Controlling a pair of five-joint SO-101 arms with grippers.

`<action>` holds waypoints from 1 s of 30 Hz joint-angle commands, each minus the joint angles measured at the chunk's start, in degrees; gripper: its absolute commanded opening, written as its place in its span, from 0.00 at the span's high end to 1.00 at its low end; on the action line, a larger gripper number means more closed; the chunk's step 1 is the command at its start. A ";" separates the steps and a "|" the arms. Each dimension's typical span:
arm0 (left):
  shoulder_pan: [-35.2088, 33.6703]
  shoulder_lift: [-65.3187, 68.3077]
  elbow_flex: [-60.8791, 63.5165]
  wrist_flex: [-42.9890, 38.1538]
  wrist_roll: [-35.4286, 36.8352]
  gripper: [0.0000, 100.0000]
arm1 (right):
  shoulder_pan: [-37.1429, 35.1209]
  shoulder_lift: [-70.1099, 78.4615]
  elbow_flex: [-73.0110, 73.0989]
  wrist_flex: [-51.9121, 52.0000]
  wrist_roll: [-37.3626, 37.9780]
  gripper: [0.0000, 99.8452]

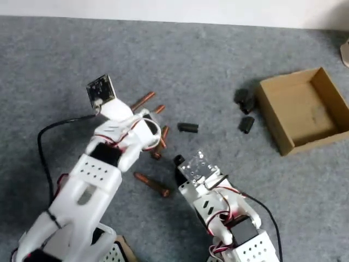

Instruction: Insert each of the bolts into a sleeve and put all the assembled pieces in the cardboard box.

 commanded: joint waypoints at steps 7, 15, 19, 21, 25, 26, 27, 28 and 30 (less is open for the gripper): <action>7.08 -16.48 4.44 0.88 0.00 1.00 | -0.40 -0.92 6.11 -0.84 1.32 1.00; 12.09 -21.58 8.84 0.62 -0.18 1.00 | -0.22 -0.92 6.11 -1.63 1.32 1.00; 11.82 -21.58 8.92 0.62 -0.18 1.00 | -0.22 -0.92 6.02 -1.63 1.32 1.00; 11.82 -21.58 8.92 0.62 -0.26 1.00 | -0.22 -0.92 5.93 -1.63 1.32 1.00; 10.33 -21.58 8.92 0.18 -2.02 1.00 | -0.13 -0.92 5.85 -1.63 1.14 1.00; 9.54 -21.58 9.01 -1.05 -2.64 1.00 | -0.13 -0.92 5.85 -1.63 1.14 1.00; 8.40 -21.58 9.27 -2.02 -2.81 1.00 | -0.13 -0.92 5.85 -1.63 1.05 1.00; 7.60 -21.67 9.98 -3.16 -2.99 1.00 | -0.13 -0.92 5.85 -1.63 1.05 1.00; 7.08 -21.85 11.74 -5.27 -2.99 1.00 | -0.13 -0.92 5.85 -1.63 1.05 1.00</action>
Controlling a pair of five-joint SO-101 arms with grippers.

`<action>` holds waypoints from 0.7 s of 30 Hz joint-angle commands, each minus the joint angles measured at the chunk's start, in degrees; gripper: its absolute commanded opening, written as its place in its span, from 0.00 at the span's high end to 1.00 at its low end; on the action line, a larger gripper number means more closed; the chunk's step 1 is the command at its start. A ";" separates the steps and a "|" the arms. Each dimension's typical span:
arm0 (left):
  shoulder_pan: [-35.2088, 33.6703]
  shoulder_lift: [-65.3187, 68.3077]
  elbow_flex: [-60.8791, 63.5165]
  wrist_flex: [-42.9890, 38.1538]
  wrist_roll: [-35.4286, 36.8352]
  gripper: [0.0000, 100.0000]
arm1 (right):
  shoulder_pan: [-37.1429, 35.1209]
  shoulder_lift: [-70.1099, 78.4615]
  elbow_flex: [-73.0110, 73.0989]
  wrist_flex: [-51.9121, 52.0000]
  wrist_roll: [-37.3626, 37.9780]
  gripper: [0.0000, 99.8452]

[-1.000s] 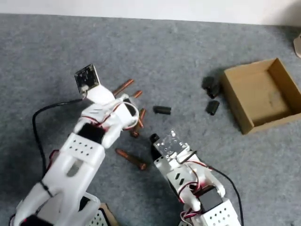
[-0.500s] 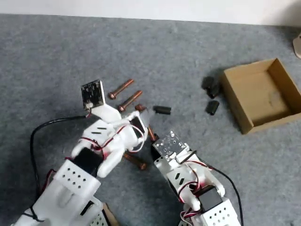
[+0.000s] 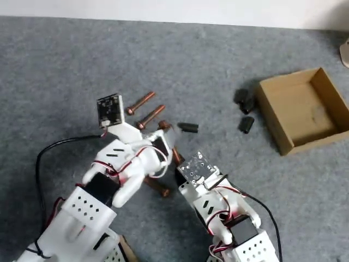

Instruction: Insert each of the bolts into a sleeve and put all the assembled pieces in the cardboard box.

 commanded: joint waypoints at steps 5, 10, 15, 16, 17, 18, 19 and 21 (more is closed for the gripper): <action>-1.19 -1.80 2.68 -6.33 -0.62 1.00 | -0.13 -0.92 5.76 -1.45 0.18 1.00; -1.19 -1.54 2.77 -6.51 -0.62 1.00 | -0.13 -0.92 5.67 -1.45 0.18 1.00; -1.19 -1.54 2.86 -6.51 -0.62 1.00 | -0.13 -0.92 5.58 -1.45 0.18 1.00; -1.19 -1.54 3.21 -6.59 -0.62 1.00 | -0.13 -0.92 5.58 -1.45 0.18 1.00; -1.19 -1.54 3.74 -6.86 -0.62 1.00 | -0.13 -0.92 5.58 -1.45 0.18 1.00; -1.19 -1.54 4.35 -7.91 -0.62 1.00 | -0.13 -0.92 5.58 -1.45 0.18 1.00; -1.19 -1.54 5.41 -9.05 -0.62 1.00 | -0.13 -0.92 5.58 -1.45 0.18 1.00; -1.01 -1.54 6.99 -11.25 -0.62 1.00 | -0.13 -0.92 5.58 -1.45 0.18 1.00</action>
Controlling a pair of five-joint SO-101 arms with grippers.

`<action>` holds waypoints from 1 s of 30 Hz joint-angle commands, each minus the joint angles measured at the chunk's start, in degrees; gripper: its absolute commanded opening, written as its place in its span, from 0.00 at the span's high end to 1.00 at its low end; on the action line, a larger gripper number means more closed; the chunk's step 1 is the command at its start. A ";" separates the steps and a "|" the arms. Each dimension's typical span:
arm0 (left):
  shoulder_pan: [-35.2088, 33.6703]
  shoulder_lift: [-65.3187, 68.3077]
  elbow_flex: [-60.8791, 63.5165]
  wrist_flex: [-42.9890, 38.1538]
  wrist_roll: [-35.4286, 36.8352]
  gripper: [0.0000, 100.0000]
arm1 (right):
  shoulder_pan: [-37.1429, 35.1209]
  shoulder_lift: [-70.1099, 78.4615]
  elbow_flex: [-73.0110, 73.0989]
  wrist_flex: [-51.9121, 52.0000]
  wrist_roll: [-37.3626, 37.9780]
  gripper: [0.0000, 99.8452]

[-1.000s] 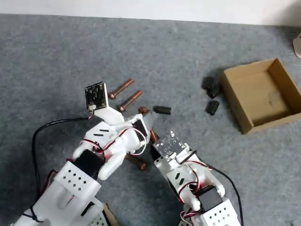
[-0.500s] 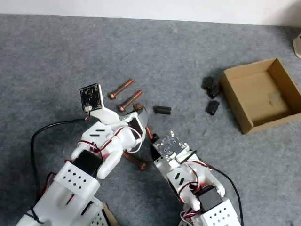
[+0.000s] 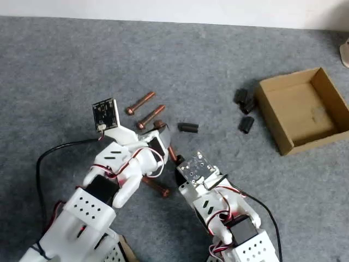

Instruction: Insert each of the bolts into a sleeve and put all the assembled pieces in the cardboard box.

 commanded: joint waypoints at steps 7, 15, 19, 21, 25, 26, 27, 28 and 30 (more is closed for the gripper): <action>4.18 -1.63 1.01 -3.78 -0.53 1.00 | -0.13 -0.92 5.58 -1.45 0.09 1.00; 4.44 -1.80 0.75 -4.04 -0.18 1.00 | -0.04 -0.92 5.58 -1.45 0.09 1.00; 5.49 -1.80 1.10 -3.87 -0.18 1.00 | 2.68 -0.92 5.58 -1.98 -0.09 1.00; 7.34 -1.80 1.01 -2.02 -0.18 1.00 | 4.44 -0.92 5.76 -3.91 -1.93 1.00; 11.03 -1.80 0.57 1.32 -0.53 1.00 | 7.43 -0.92 5.58 -5.05 -3.52 1.00; 11.47 -1.80 0.57 1.49 -0.53 1.00 | 7.69 -0.92 5.58 -5.05 -3.52 1.00; 11.56 -1.80 0.66 1.58 -0.62 1.00 | 7.69 -0.92 5.58 -5.05 -3.52 1.00; 11.65 -1.80 0.84 1.58 -1.32 1.00 | 7.69 -0.92 5.58 -5.05 -3.52 1.00; 11.65 -1.71 1.10 1.58 -3.60 1.00 | 7.69 -0.92 5.58 -5.05 -3.52 1.00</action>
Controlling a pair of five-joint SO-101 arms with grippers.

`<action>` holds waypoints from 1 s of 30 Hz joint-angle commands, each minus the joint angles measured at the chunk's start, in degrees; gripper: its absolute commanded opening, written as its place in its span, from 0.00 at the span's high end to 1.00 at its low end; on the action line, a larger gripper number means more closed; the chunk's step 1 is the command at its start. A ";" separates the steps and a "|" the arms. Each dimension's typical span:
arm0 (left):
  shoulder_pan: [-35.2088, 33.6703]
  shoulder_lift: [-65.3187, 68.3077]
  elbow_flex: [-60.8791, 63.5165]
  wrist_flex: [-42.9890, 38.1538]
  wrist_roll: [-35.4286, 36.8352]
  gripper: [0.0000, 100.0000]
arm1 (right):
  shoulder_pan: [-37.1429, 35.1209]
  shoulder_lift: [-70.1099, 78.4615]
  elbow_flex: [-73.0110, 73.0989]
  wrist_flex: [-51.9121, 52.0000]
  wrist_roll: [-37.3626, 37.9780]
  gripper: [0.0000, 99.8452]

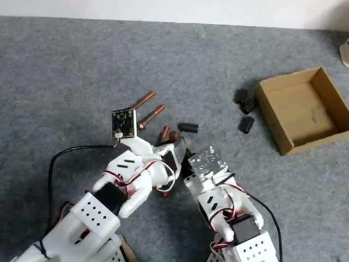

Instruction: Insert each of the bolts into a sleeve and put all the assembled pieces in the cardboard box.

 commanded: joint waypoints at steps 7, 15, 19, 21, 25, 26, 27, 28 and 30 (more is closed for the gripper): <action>8.48 -1.01 0.13 5.71 -12.04 1.00 | 2.07 -0.92 5.58 -2.15 -0.62 1.00; 4.97 -1.10 1.98 6.15 -12.40 0.99 | 5.76 -1.01 5.58 -4.00 -3.16 1.00; 4.62 -1.36 6.99 -1.93 -12.75 0.99 | 6.81 -1.01 5.58 -4.26 -3.43 1.00; 4.53 -1.36 9.45 -6.95 -12.84 0.99 | 6.81 -1.01 5.58 -4.26 -3.43 1.00; 4.53 -1.19 11.82 -12.48 -14.68 0.95 | 6.81 -1.01 5.58 -4.26 -3.43 1.00; 4.53 -1.19 12.09 -12.92 -14.95 0.92 | 6.81 -1.01 5.58 -4.26 -3.43 1.00; 4.53 -1.10 12.18 -13.10 -14.68 0.87 | 6.81 -1.01 5.58 -4.26 -3.43 1.00; 4.70 -1.01 12.44 -13.10 -14.33 0.82 | 6.81 -1.01 5.58 -4.26 -3.43 1.00; 4.79 -1.01 12.44 -13.10 -13.36 0.73 | 6.81 -1.01 5.58 -4.26 -3.43 1.00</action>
